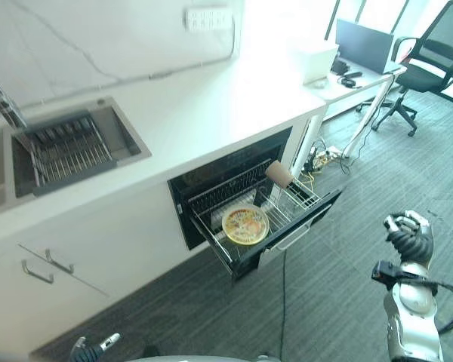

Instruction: Place the dishes in the dishwasher.

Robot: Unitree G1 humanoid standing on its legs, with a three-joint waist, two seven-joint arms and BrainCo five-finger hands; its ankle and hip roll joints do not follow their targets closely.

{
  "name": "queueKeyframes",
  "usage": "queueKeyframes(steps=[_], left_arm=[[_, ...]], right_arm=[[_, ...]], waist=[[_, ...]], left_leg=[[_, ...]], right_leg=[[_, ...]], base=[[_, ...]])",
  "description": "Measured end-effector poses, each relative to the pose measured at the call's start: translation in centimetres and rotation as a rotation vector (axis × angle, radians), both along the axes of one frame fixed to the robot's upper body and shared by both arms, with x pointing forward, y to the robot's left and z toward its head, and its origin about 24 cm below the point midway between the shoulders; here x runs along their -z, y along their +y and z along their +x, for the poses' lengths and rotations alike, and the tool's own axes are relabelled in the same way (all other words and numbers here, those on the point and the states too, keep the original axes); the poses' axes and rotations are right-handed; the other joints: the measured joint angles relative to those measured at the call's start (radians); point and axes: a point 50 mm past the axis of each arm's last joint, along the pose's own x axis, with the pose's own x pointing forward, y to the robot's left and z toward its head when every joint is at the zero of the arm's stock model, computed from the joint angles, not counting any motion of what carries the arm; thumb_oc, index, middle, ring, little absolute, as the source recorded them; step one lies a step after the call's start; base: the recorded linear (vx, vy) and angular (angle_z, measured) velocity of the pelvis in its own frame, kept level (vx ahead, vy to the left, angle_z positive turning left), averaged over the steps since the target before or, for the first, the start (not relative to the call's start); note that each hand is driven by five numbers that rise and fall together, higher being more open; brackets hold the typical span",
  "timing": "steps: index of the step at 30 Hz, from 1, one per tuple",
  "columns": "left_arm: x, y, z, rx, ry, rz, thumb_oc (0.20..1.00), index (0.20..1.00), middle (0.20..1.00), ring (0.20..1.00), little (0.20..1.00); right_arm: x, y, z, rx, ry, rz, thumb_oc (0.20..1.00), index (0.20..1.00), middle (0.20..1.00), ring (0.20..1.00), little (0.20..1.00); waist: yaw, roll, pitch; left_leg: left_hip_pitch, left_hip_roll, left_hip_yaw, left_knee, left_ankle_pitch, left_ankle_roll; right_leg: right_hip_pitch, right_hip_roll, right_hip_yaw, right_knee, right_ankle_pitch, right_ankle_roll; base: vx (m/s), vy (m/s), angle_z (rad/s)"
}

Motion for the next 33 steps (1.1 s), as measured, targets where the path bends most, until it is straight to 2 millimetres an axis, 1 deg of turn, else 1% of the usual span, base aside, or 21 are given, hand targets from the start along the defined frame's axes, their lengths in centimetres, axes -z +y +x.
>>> queueKeyframes(steps=[1,2,3,4,5,6,7,8,9,10,11,12,13,14,16,17,19,21,24,28,33], left_arm=[[0.1,0.4,-0.3,0.021,0.02,0.012,1.0,1.0,1.0,1.0,1.0],[0.4,0.1,-0.5,0.049,0.054,0.006,1.0,1.0,1.0,1.0,1.0],[0.9,-0.8,-1.0,0.068,0.084,-0.022,1.0,1.0,1.0,1.0,1.0],[1.1,-1.4,-1.3,0.077,0.096,-0.04,1.0,1.0,1.0,1.0,1.0],[1.2,-1.6,-1.1,0.102,0.098,-0.044,1.0,1.0,1.0,1.0,1.0],[1.0,-1.8,0.2,0.132,0.068,-0.047,1.0,1.0,1.0,1.0,1.0],[0.8,-1.8,0.9,0.141,0.051,-0.043,1.0,1.0,1.0,1.0,1.0],[0.5,-1.7,2.1,0.174,0.023,-0.033,1.0,1.0,1.0,1.0,1.0],[0.3,-1.7,3.1,0.189,0.002,-0.028,1.0,1.0,1.0,1.0,1.0],[0.0,-1.6,3.5,0.197,-0.011,-0.022,1.0,1.0,1.0,1.0,1.0],[-0.4,-1.2,4.5,0.222,-0.031,-0.003,1.0,1.0,1.0,1.0,1.0],[-1.3,-1.0,6.2,0.268,-0.076,0.021,1.0,1.0,1.0,1.0,1.0],[-2.2,-1.0,8.1,0.29,-0.139,0.031,1.0,1.0,1.0,1.0,1.0],[-2.7,-1.2,9.0,0.302,-0.17,0.031,1.0,1.0,1.0,1.0,1.0],[-3.2,-1.5,9.9,0.31,-0.21,0.019,1.0,1.0,1.0,1.0,1.0],[-3.1,-1.8,10.0,0.309,-0.212,0.012,1.0,1.0,1.0,1.0,1.0],[-3.0,-1.8,9.8,0.302,-0.209,0.005,1.0,1.0,1.0,1.0,1.0],[-3.2,-1.5,9.9,0.282,-0.225,-0.003,1.0,1.0,1.0,1.0,1.0],[-3.7,-1.7,10.4,0.278,-0.261,-0.015,1.0,1.0,1.0,1.0,1.0],[-3.8,-1.7,10.5,0.271,-0.272,-0.028,1.0,1.0,1.0,1.0,1.0],[-4.0,-1.7,10.6,0.253,-0.295,-0.045,1.0,1.0,1.0,1.0,1.0]], right_arm=[[2.3,-0.4,0.1,0.039,0.041,0.098,0.2,0.2,0.2,0.2,0.2],[4.7,-1.2,-0.6,0.104,0.135,0.189,0.2,0.2,0.2,0.2,0.2],[5.5,-1.1,-0.7,0.115,0.155,0.237,0.2,0.2,0.2,0.2,0.2],[5.5,-0.7,-0.1,0.095,0.148,0.26,0.2,0.2,0.2,0.2,0.2],[5.8,-0.8,0.3,0.106,0.146,0.287,0.2,0.2,0.2,0.2,0.2],[5.1,-1.4,2.0,0.113,0.115,0.316,0.2,0.2,0.2,0.2,0.2],[4.5,-1.4,3.1,0.102,0.085,0.341,0.2,0.2,0.2,0.2,0.2],[3.4,-1.8,4.5,0.099,0.04,0.372,0.2,0.2,0.2,0.2,0.2],[2.5,-2.0,5.3,0.091,0.004,0.385,0.2,0.2,0.2,0.2,0.2],[1.3,-1.9,6.6,0.073,-0.05,0.406,0.2,0.2,0.2,0.2,0.2],[0.2,-2.1,8.0,0.072,-0.098,0.448,0.2,0.2,0.2,0.2,0.2],[-1.3,-2.8,9.2,0.076,-0.14,0.47,0.2,0.2,0.2,0.2,0.2],[-3.2,-3.9,9.9,0.089,-0.183,0.469,0.2,0.2,0.2,0.2,0.2],[-4.1,-4.5,10.1,0.1,-0.204,0.468,0.2,0.2,0.2,0.2,0.2],[-6.2,-4.9,11.1,0.092,-0.272,0.506,0.2,0.2,0.2,0.2,0.2],[-7.1,-5.1,11.2,0.089,-0.34,0.527,0.2,0.2,0.2,0.2,0.2],[-7.3,-5.2,11.2,0.082,-0.356,0.541,0.2,0.2,0.2,0.2,0.2],[-7.9,-5.2,11.6,0.054,-0.371,0.582,0.2,0.2,0.2,0.2,0.2],[-8.8,-5.2,12.0,0.042,-0.428,0.631,0.2,0.2,0.2,0.2,0.2],[-9.6,-5.5,12.1,0.043,-0.458,0.656,0.2,0.2,0.2,0.2,0.2],[-9.6,-6.0,11.8,0.057,-0.452,0.659,0.2,0.2,0.2,0.2,0.2]], waist=[[-0.005,0.004,-0.001],[0.004,0.004,-0.003],[0.023,0.028,0.002],[0.024,0.038,0.011],[0.044,0.051,0.022],[0.078,0.069,0.056],[0.093,0.078,0.082],[0.095,0.086,0.123],[0.103,0.091,0.144],[0.124,0.095,0.181],[0.136,0.101,0.225],[0.146,0.099,0.275],[0.159,0.116,0.341],[0.16,0.129,0.368],[0.165,0.155,0.416],[0.159,0.168,0.435],[0.158,0.172,0.436],[0.16,0.175,0.436],[0.163,0.175,0.436],[0.162,0.18,0.432],[0.162,0.182,0.43]], left_leg=[[0.019,-0.001,-0.006,0.001,0.005,-0.007],[0.019,-0.001,-0.01,0.001,0.005,-0.007],[0.007,-0.001,-0.015,0.001,0.007,-0.007],[-0.015,-0.002,-0.033,0.017,0.011,-0.005],[-0.039,0.0,-0.049,0.042,0.01,-0.004],[-0.085,0.002,-0.073,0.084,0.003,0.005],[-0.111,0.002,-0.092,0.113,0.002,0.007],[-0.145,0.003,-0.113,0.144,-0.005,0.009],[-0.169,-0.001,-0.119,0.151,-0.012,0.009],[-0.196,-0.005,-0.119,0.182,-0.024,0.029],[-0.244,-0.011,-0.135,0.22,-0.033,0.04],[-0.312,-0.022,-0.147,0.281,-0.036,0.047],[-0.373,-0.031,-0.162,0.348,-0.042,0.053],[-0.411,-0.037,-0.174,0.382,-0.05,0.063],[-0.469,-0.051,-0.171,0.436,-0.068,0.08],[-0.476,-0.059,-0.17,0.45,-0.071,0.084],[-0.477,-0.061,-0.165,0.456,-0.072,0.085],[-0.485,-0.068,-0.157,0.469,-0.084,0.096],[-0.504,-0.074,-0.152,0.471,-0.084,0.096],[-0.507,-0.073,-0.146,0.459,-0.084,0.096],[-0.505,-0.077,-0.14,0.464,-0.083,0.096]], right_leg=[[0.021,0.003,-0.002,0.001,0.0,0.001],[0.025,0.002,-0.007,0.003,-0.002,0.002],[0.012,0.001,-0.014,0.009,-0.006,0.002],[0.006,0.0,-0.022,0.015,-0.003,0.0],[-0.001,-0.002,-0.032,0.034,-0.004,0.0],[-0.041,-0.013,-0.042,0.088,-0.027,-0.005],[-0.061,-0.019,-0.048,0.122,-0.034,-0.003],[-0.091,-0.033,-0.053,0.171,-0.07,-0.011],[-0.113,-0.045,-0.058,0.198,-0.073,-0.012],[-0.154,-0.059,-0.048,0.256,-0.088,-0.012],[-0.212,-0.084,-0.044,0.338,-0.113,-0.016],[-0.293,-0.119,-0.029,0.445,-0.141,-0.03],[-0.354,-0.15,-0.021,0.534,-0.167,-0.035],[-0.389,-0.171,-0.019,0.583,-0.182,-0.037],[-0.466,-0.212,0.009,0.665,-0.205,-0.038],[-0.47,-0.226,0.013,0.678,-0.207,-0.037],[-0.473,-0.232,0.017,0.68,-0.207,-0.037],[-0.484,-0.244,0.03,0.685,-0.206,-0.03],[-0.511,-0.259,0.03,0.699,-0.2,-0.037],[-0.53,-0.264,0.033,0.716,-0.203,-0.037],[-0.528,-0.271,0.033,0.715,-0.204,-0.036]], base=[[0.11,-0.108,0.02],[0.03,-0.063,0.18],[0.0,-0.085,0.22],[-0.03,-0.07,0.29],[-0.1,-0.112,0.41],[-0.09,-0.084,0.41],[-0.12,-0.087,0.43],[-0.11,-0.041,0.4],[-0.18,-0.041,0.24],[-0.25,-0.012,0.18],[-0.29,0.016,0.14],[-0.28,0.038,0.3],[-0.25,0.07,0.34],[-0.19,0.069,0.3],[-0.12,0.076,0.15],[-0.1,0.08,0.07],[-0.07,0.062,0.0],[-0.06,0.055,-0.07],[-0.05,0.03,0.0],[-0.01,0.032,0.01],[0.0,0.024,0.0]])
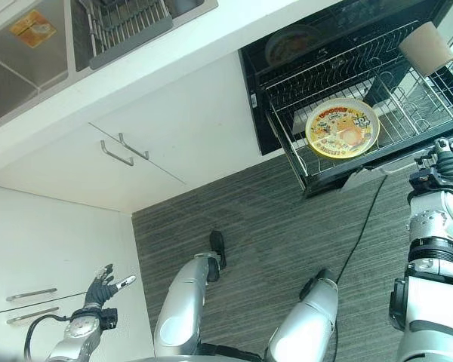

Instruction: Place the dishes in the dishwasher.

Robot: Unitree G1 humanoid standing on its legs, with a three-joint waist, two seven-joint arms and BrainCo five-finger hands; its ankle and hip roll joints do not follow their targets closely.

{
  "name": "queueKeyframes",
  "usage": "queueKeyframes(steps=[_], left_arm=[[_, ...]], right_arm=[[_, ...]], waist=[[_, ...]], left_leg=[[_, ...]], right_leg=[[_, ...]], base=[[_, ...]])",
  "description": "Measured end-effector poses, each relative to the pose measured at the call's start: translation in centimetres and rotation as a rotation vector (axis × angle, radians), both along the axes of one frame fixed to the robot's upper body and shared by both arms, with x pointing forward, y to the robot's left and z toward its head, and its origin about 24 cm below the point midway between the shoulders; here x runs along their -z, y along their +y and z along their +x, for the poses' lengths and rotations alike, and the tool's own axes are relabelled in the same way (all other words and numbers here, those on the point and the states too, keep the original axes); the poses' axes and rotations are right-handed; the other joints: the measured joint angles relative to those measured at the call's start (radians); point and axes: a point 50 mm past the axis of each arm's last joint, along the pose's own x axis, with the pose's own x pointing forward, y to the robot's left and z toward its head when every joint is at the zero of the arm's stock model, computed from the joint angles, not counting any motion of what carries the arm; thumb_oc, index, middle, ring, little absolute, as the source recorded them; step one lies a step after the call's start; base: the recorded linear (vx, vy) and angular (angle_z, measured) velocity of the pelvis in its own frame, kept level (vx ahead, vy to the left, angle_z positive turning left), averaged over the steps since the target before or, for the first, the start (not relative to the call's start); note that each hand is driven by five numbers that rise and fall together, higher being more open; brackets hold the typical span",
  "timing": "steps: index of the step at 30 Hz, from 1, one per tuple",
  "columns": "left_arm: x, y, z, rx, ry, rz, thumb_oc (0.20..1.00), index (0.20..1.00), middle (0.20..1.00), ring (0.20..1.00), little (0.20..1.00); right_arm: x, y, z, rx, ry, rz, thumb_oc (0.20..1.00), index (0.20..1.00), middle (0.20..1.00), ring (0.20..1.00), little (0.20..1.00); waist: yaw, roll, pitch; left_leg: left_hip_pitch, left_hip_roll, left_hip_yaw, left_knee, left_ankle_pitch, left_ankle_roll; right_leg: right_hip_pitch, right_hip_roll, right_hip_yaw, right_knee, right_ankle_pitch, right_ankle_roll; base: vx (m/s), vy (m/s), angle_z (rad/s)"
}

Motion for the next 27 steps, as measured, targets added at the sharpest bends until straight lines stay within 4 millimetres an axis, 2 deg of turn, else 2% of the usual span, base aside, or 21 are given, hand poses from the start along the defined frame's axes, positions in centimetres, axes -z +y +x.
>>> queueKeyframes(steps=[8,12,17,22,23,27], left_arm=[[-0.5,-0.1,0.4,0.012,-0.031,-0.001,1.0,1.0,1.0,1.0,1.0],[0.1,0.1,-1.0,0.0,-0.001,0.002,1.0,1.0,1.0,1.0,1.0],[0.6,0.3,-2.8,-0.004,0.035,-0.002,1.0,1.0,1.0,1.0,1.0],[1.0,0.7,-3.8,0.007,0.072,-0.009,1.0,1.0,1.0,1.0,1.0],[1.1,0.8,-4.1,0.011,0.081,-0.013,1.0,1.0,1.0,1.0,1.0],[1.2,0.8,-4.3,0.024,0.08,-0.018,1.0,1.0,1.0,1.0,1.0]], right_arm=[[-1.2,-0.2,0.4,-0.03,0.026,-0.042,0.2,0.2,0.2,0.2,0.2],[-1.1,0.0,0.9,-0.046,0.075,-0.046,0.2,0.2,0.2,0.2,0.2],[-1.5,0.4,1.4,-0.089,0.151,-0.139,0.2,0.2,0.2,0.2,0.2],[-3.4,1.1,2.6,-0.14,0.186,-0.198,0.2,0.2,0.2,0.2,0.2],[-4.3,1.3,2.9,-0.158,0.203,-0.239,0.2,0.2,0.2,0.2,0.2],[-5.4,1.7,3.4,-0.187,0.2,-0.273,0.2,0.2,0.2,0.2,0.2]], waist=[[0.004,-0.002,-0.006],[0.009,-0.003,-0.03],[0.02,0.008,-0.041],[0.043,0.022,-0.051],[0.055,0.026,-0.053],[0.078,0.026,-0.054]], left_leg=[[-0.003,0.005,0.0,0.006,0.0,0.0],[-0.004,0.005,0.003,0.005,0.0,0.0],[-0.004,0.002,0.003,0.003,0.0,0.0],[0.002,-0.008,0.002,-0.025,0.002,-0.003],[0.012,-0.015,0.001,-0.028,0.003,-0.005],[0.009,-0.021,0.0,-0.015,0.005,-0.006]], right_leg=[[-0.003,0.003,0.001,0.001,-0.004,0.004],[-0.006,0.002,0.001,0.0,-0.004,0.004],[-0.009,-0.004,0.002,0.012,-0.009,0.003],[-0.012,-0.019,-0.008,0.03,-0.022,0.0],[0.0,-0.026,-0.009,0.029,-0.036,0.018],[-0.001,-0.036,-0.009,0.038,-0.036,0.012]], base=[[-0.01,0.006,-0.02],[0.02,0.044,-0.01],[0.05,0.023,0.02],[0.13,0.017,0.11],[0.18,0.017,0.09],[0.05,0.02,0.03]])
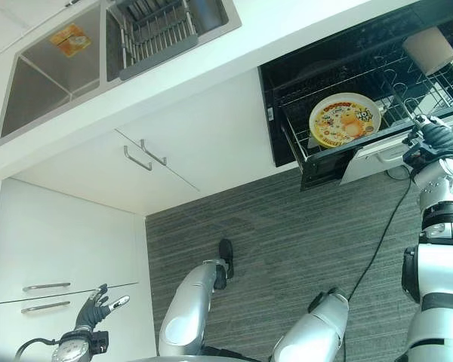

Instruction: Place the dishes in the dishwasher.

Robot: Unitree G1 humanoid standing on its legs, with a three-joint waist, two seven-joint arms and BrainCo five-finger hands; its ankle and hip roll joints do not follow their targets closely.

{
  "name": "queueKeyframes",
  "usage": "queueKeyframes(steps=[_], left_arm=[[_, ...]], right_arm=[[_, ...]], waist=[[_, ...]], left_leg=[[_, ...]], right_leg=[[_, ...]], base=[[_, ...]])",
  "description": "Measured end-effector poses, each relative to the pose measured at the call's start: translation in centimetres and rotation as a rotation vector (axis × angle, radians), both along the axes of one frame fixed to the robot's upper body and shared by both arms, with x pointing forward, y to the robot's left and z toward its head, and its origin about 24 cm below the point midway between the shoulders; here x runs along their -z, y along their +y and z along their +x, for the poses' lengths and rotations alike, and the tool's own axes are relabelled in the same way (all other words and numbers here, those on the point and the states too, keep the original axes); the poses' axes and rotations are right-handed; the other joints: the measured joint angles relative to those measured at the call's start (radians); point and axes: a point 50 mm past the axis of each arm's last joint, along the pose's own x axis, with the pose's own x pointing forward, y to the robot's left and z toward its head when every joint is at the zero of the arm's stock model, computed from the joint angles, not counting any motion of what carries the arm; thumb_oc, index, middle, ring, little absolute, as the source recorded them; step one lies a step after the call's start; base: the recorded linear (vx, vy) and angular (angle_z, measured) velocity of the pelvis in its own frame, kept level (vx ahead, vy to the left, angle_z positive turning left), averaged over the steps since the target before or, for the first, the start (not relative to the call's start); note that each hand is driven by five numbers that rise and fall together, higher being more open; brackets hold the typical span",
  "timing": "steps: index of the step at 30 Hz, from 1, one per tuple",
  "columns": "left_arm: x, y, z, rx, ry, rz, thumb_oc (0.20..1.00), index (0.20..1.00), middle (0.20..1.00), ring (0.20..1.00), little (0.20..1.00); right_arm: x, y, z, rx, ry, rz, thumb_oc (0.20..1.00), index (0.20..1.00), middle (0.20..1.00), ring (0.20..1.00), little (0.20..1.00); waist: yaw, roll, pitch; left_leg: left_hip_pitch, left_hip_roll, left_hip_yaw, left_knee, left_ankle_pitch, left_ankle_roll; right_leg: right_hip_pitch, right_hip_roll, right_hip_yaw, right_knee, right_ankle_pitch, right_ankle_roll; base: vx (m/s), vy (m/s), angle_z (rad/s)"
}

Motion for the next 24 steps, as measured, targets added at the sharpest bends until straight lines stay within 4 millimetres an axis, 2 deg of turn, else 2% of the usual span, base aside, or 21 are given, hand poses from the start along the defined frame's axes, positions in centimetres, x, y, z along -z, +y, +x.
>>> queueKeyframes(steps=[6,9,11,14,15,20,24], left_arm=[[-0.4,-0.1,0.4,0.033,-0.021,0.005,1.0,1.0,1.0,1.0,1.0],[-1.9,0.2,1.8,0.112,-0.079,0.048,1.0,1.0,1.0,1.0,1.0],[-2.5,0.8,2.0,0.141,-0.079,0.077,1.0,1.0,1.0,1.0,1.0],[-2.3,1.2,1.7,0.141,-0.045,0.087,1.0,1.0,1.0,1.0,1.0],[-2.1,1.3,1.4,0.137,-0.029,0.087,1.0,1.0,1.0,1.0,1.0],[-1.0,1.7,-1.0,0.125,0.055,0.078,1.0,1.0,1.0,1.0,1.0],[-0.3,1.5,-2.1,0.12,0.083,0.075,1.0,1.0,1.0,1.0,1.0]], right_arm=[[-2.1,1.5,1.2,-0.057,-0.001,-0.074,0.2,0.2,0.2,0.2,0.2],[-3.8,1.9,1.5,-0.065,-0.045,-0.08,0.2,0.2,0.2,0.2,0.2],[-4.6,2.2,1.7,-0.071,-0.053,-0.109,0.2,0.2,0.2,0.2,0.2],[-6.2,2.5,1.8,-0.076,-0.081,-0.128,0.2,0.2,0.2,0.2,0.2],[-6.1,2.5,1.9,-0.077,-0.074,-0.13,0.2,0.2,0.2,0.2,0.2],[-6.2,2.7,1.9,-0.07,-0.034,-0.17,0.2,0.2,0.2,0.2,0.2],[-8.1,3.4,2.3,-0.061,-0.085,-0.176,0.2,0.2,0.2,0.2,0.2]], waist=[[0.025,0.0,0.0],[0.04,0.002,0.001],[0.05,0.008,0.002],[0.056,0.038,0.01],[0.064,0.045,0.009],[0.095,0.05,0.005],[0.12,0.068,-0.008]], left_leg=[[-0.011,-0.007,-0.009,0.007,0.006,-0.004],[-0.039,-0.015,-0.026,0.021,0.007,-0.006],[-0.058,-0.027,-0.033,0.034,0.005,-0.005],[-0.088,-0.035,-0.048,0.074,-0.013,0.002],[-0.101,-0.04,-0.055,0.085,-0.019,0.0],[-0.127,-0.072,-0.064,0.091,-0.019,-0.005],[-0.169,-0.092,-0.075,0.082,-0.001,0.0]], right_leg=[[0.0,-0.018,-0.025,0.022,-0.021,0.0],[-0.019,-0.031,-0.031,0.048,-0.035,0.001],[-0.035,-0.051,-0.034,0.076,-0.053,0.005],[-0.047,-0.069,-0.04,0.112,-0.07,0.008],[-0.055,-0.078,-0.04,0.127,-0.08,0.009],[-0.079,-0.12,-0.047,0.168,-0.111,0.017],[-0.119,-0.14,-0.061,0.189,-0.122,0.019]], base=[[0.1,0.023,0.09],[0.09,0.007,0.15],[0.14,-0.005,0.22],[0.17,-0.014,0.18],[0.16,0.008,0.17],[0.09,-0.003,0.18],[0.02,0.01,0.17]])
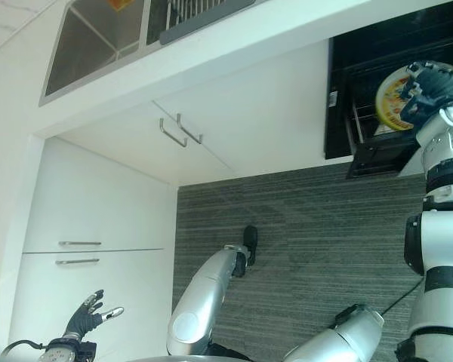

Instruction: Place the dishes in the dishwasher.

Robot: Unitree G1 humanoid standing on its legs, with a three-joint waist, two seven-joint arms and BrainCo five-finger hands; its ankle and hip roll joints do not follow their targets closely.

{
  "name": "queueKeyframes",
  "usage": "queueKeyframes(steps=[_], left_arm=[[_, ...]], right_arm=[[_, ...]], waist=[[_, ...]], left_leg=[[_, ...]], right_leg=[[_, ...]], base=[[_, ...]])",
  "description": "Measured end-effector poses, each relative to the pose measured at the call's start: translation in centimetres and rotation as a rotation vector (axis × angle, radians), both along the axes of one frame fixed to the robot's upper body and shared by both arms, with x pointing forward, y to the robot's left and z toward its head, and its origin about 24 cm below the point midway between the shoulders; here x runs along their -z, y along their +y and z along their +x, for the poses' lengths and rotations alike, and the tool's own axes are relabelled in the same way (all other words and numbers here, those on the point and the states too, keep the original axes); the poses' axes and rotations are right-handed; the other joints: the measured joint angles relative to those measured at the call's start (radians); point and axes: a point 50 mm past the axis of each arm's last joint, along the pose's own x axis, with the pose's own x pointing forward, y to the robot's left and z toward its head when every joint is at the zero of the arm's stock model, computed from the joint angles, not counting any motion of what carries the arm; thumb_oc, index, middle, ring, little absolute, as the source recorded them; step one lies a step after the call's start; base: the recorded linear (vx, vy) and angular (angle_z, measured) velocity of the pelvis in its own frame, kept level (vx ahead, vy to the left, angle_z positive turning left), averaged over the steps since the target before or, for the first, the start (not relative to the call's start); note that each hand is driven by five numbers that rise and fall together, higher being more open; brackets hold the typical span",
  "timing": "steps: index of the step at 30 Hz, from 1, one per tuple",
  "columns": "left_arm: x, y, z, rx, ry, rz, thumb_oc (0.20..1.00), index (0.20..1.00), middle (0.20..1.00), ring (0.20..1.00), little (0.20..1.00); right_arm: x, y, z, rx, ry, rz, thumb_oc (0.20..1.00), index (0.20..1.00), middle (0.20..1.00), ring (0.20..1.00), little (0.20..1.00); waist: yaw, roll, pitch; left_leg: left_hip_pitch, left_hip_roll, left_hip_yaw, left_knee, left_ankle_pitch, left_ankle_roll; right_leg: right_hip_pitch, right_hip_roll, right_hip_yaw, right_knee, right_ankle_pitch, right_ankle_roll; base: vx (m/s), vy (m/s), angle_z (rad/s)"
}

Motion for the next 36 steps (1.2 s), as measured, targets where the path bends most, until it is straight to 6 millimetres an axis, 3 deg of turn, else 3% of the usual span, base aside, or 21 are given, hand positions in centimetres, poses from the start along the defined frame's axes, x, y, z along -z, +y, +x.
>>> queueKeyframes(steps=[3,7,10,13,15,19,22,27,30,33,35,36], left_arm=[[0.2,0.1,-0.3,0.016,0.012,-0.004,1.0,1.0,1.0,1.0,1.0],[0.1,-0.3,0.2,0.039,-0.013,-0.016,1.0,1.0,1.0,1.0,1.0],[-1.1,-0.2,2.0,0.059,-0.084,-0.023,1.0,1.0,1.0,1.0,1.0],[-2.2,-0.7,3.1,0.093,-0.134,-0.035,1.0,1.0,1.0,1.0,1.0],[-2.7,-0.9,3.8,0.105,-0.168,-0.038,1.0,1.0,1.0,1.0,1.0],[-2.8,-0.8,3.9,0.077,-0.172,-0.032,1.0,1.0,1.0,1.0,1.0],[-2.6,-0.1,3.4,0.03,-0.16,-0.017,1.0,1.0,1.0,1.0,1.0],[-2.0,-1.4,3.3,-0.027,-0.174,-0.038,1.0,1.0,1.0,1.0,1.0],[-2.2,-1.3,3.6,-0.05,-0.193,-0.021,1.0,1.0,1.0,1.0,1.0],[-2.2,-1.1,3.5,-0.065,-0.19,-0.01,1.0,1.0,1.0,1.0,1.0],[-2.1,-1.0,3.5,-0.069,-0.185,-0.004,1.0,1.0,1.0,1.0,1.0],[-2.0,-0.9,3.4,-0.071,-0.177,0.003,1.0,1.0,1.0,1.0,1.0]], right_arm=[[-1.0,1.5,0.7,0.003,-0.001,-0.094,0.2,0.2,0.2,0.2,0.2],[-0.8,2.2,0.9,0.019,-0.008,-0.112,0.2,0.2,0.2,0.2,0.2],[-0.5,3.0,1.0,0.017,-0.055,-0.117,0.2,0.2,0.2,0.2,0.2],[-0.8,6.2,0.5,-0.064,-0.16,-0.192,0.2,0.2,0.2,0.2,0.2],[-0.9,7.2,-0.7,-0.088,-0.238,-0.204,0.2,0.2,0.2,0.2,0.2],[2.1,7.4,-1.5,-0.056,-0.207,-0.151,0.2,0.2,0.2,0.2,0.2],[4.9,8.1,-2.3,-0.056,-0.175,-0.101,0.2,0.2,0.2,0.2,0.2],[7.7,7.7,-5.1,0.013,-0.185,-0.072,0.2,0.2,0.2,0.2,0.2],[8.0,6.2,-5.9,0.095,-0.198,-0.044,0.2,0.2,0.2,0.2,0.2],[8.9,4.9,-6.1,0.148,-0.173,-0.008,0.2,0.2,0.2,0.2,0.2],[10.2,3.3,-5.6,0.208,-0.117,0.035,0.2,0.2,0.2,0.2,0.2],[11.5,1.6,-5.3,0.275,-0.054,0.091,0.2,0.2,0.2,0.2,0.2]], waist=[[-0.002,-0.001,0.0],[-0.022,-0.005,0.003],[-0.029,-0.02,0.014],[-0.062,-0.047,0.034],[-0.081,-0.062,0.044],[-0.113,-0.089,0.063],[-0.105,-0.111,0.076],[-0.138,-0.153,0.091],[-0.164,-0.154,0.092],[-0.163,-0.154,0.092],[-0.158,-0.153,0.092],[-0.153,-0.152,0.092]], left_leg=[[-0.034,0.001,-0.002,0.016,-0.002,0.001],[-0.031,0.006,-0.001,0.018,-0.005,0.006],[-0.005,0.038,-0.008,0.016,-0.006,0.004],[0.053,0.066,-0.005,-0.032,0.0,-0.011],[0.053,0.086,-0.003,-0.053,0.017,-0.014],[0.066,0.116,0.0,-0.094,0.04,-0.017],[0.093,0.143,-0.001,-0.136,0.06,-0.03],[0.128,0.182,0.02,-0.189,0.085,-0.04],[0.136,0.187,0.026,-0.209,0.095,-0.036],[0.149,0.194,0.035,-0.222,0.098,-0.033],[0.168,0.192,0.043,-0.24,0.104,-0.036],[0.18,0.19,0.042,-0.245,0.104,-0.036]], right_leg=[[-0.037,0.002,0.007,0.014,-0.001,0.006],[-0.024,0.009,0.0,0.0,0.001,0.01],[0.015,0.048,-0.016,-0.023,0.007,0.001],[0.066,0.101,-0.021,-0.093,0.026,-0.02],[0.066,0.131,-0.027,-0.127,0.056,-0.024],[0.079,0.169,-0.042,-0.17,0.08,-0.032],[0.1,0.211,-0.047,-0.211,0.095,-0.047],[0.119,0.264,-0.047,-0.272,0.13,-0.051],[0.12,0.279,-0.044,-0.284,0.143,-0.051],[0.126,0.284,-0.045,-0.294,0.147,-0.056],[0.14,0.283,-0.045,-0.301,0.149,-0.056],[0.153,0.284,-0.048,-0.308,0.149,-0.057]], base=[[0.01,0.075,0.01],[0.03,0.014,-0.02],[0.04,0.001,-0.16],[-0.04,0.022,-0.29],[-0.04,-0.003,-0.24],[-0.02,-0.058,-0.13],[-0.04,-0.044,-0.17],[-0.07,-0.036,-0.19],[-0.09,-0.069,-0.07],[-0.08,-0.078,-0.07],[-0.06,-0.073,0.01],[-0.05,-0.126,0.06]])
